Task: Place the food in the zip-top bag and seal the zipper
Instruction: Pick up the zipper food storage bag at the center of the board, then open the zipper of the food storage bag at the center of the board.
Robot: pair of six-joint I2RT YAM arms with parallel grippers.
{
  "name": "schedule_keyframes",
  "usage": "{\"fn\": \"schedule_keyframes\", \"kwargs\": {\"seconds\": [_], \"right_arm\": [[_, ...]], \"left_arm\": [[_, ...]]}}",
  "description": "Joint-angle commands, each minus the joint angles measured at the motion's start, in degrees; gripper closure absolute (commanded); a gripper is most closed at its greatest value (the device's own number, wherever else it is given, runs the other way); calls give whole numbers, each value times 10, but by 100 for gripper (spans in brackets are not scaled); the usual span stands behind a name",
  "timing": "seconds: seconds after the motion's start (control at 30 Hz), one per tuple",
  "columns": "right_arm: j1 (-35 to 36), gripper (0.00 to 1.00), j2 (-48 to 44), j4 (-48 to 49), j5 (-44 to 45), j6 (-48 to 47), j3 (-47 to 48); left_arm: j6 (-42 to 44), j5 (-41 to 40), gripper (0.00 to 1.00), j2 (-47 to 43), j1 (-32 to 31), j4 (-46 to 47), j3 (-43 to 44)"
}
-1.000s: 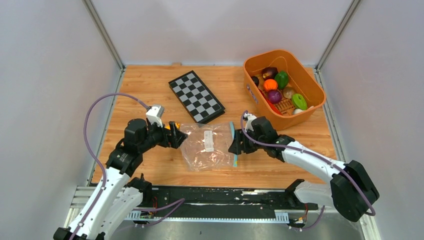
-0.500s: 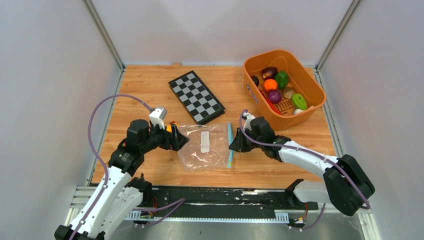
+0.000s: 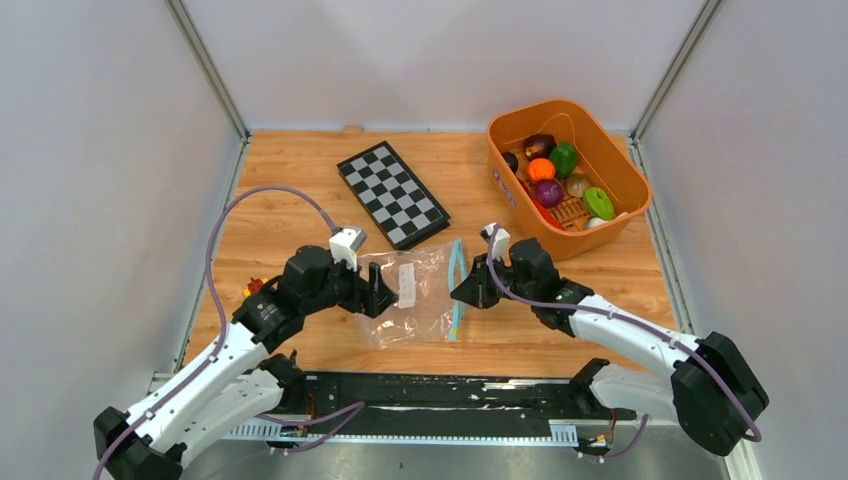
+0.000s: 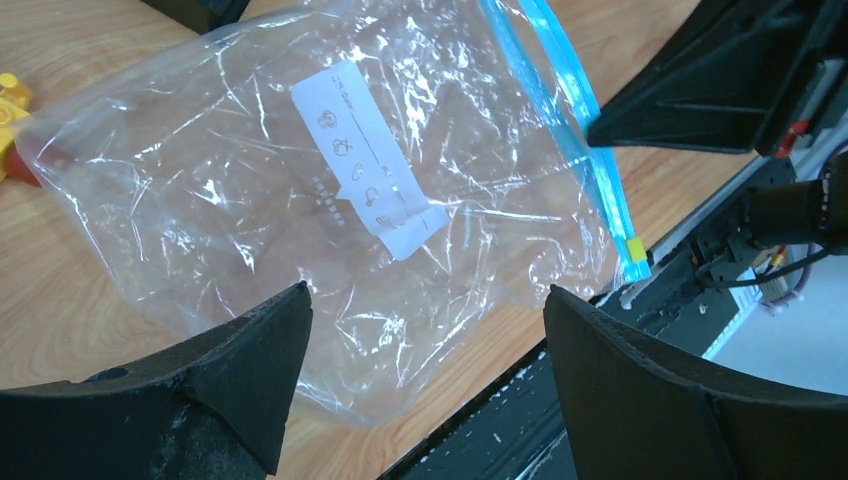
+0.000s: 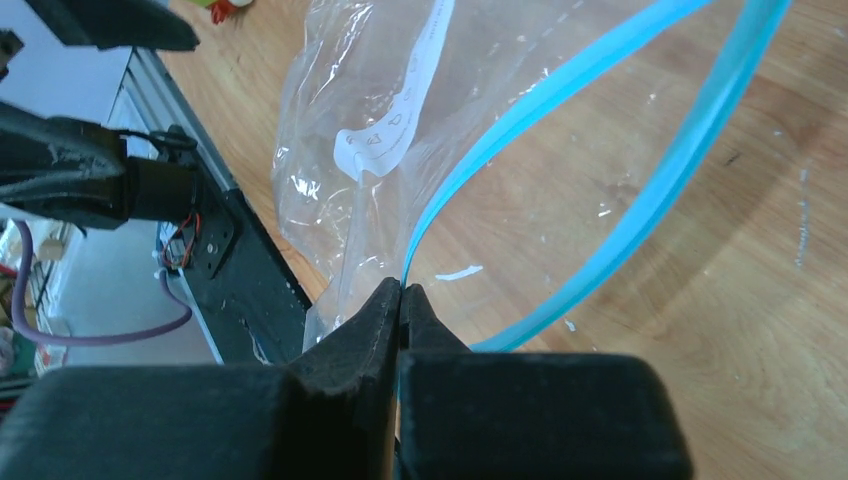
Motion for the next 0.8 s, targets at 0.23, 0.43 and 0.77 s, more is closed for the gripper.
{"fn": "schedule_keyframes", "kwargs": {"seconds": [0.23, 0.43, 0.77], "right_arm": [[65, 100, -61, -23, 24, -85, 52], [80, 100, -60, -40, 29, -119, 93], [192, 100, -40, -7, 148, -133, 75]], "left_arm": [[-57, -146, 12, -7, -87, -1, 75], [-80, -178, 15, 16, -134, 35, 90], [-101, -246, 14, 86, -190, 69, 107]]}}
